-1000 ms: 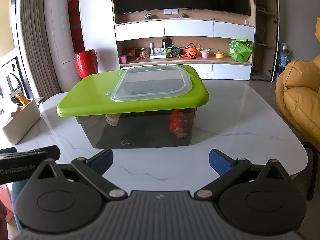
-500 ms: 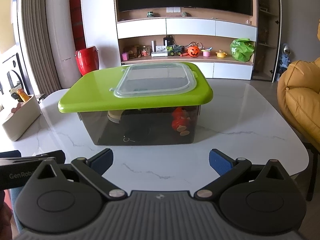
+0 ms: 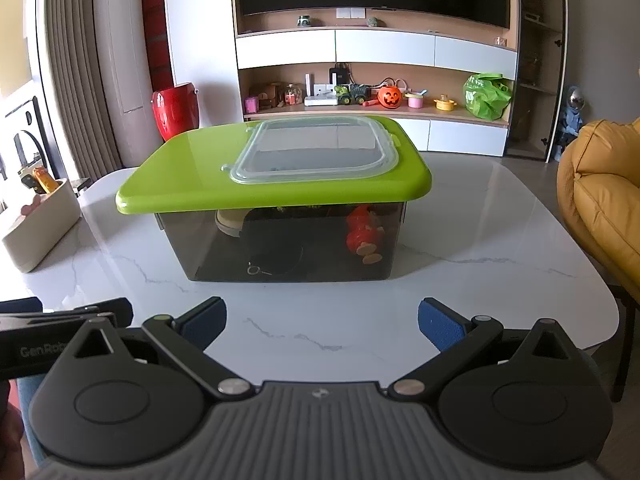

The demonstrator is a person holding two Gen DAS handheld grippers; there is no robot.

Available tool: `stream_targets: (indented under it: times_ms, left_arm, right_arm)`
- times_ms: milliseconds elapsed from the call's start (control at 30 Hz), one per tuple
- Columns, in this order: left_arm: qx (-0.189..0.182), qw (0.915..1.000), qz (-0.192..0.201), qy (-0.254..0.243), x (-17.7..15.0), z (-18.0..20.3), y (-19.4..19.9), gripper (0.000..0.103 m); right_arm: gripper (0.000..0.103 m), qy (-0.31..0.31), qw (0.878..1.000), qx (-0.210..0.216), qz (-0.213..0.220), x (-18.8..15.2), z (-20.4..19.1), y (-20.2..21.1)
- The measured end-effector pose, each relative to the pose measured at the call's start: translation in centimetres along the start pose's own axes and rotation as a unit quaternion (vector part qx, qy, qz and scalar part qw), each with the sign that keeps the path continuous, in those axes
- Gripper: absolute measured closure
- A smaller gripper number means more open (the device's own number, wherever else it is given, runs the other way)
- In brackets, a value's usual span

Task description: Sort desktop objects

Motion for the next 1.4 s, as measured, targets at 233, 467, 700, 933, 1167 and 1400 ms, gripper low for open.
stream_targets:
  times_ms: [233, 467, 700, 933, 1167, 1400]
  left_arm:
    - [-0.003, 1.0, 0.004, -0.002, 0.0, 0.5, 0.1, 0.0]
    - [-0.01, 0.9999, 0.0, -0.006, 0.0, 0.9, -0.1, 0.0]
    - [-0.011, 0.9999, -0.001, -0.001, -0.1, 0.9, -0.2, 0.0]
    - [0.0, 1.0, 0.005, -0.007, 0.0, 1.0, 0.0, 0.0]
    - [-0.001, 0.9999, 0.013, -0.01, 0.1, 1.1, 0.2, 0.0]
    - [0.001, 1.0, 0.006, -0.007, 0.0, 1.1, 0.0, 0.0]
  right_arm:
    - [0.0, -0.007, 1.0, -0.008, 0.004, -0.1, 0.3, 0.1]
    - [0.0, -0.013, 1.0, -0.008, 0.003, -0.1, 0.8, 0.0]
    - [0.0, -0.012, 1.0, -0.01, 0.002, -0.1, 1.0, -0.1]
    - [0.0, -0.009, 1.0, -0.011, 0.001, -0.2, 1.0, -0.2]
    - [0.0, -0.013, 1.0, -0.013, 0.002, -0.1, 1.4, -0.2]
    - [0.0, -0.013, 1.0, -0.016, 0.001, -0.2, 1.4, -0.2]
Point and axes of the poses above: each gripper's, at about its wrist camera, not at the fingertips, and y roughly against the way its jaws point, z to its right, x to its top, the point moved 7 cm from there along -y, roughly the way its jaws point, and after that the axes turned 3 degrees about -y, right-handed, at the moved point
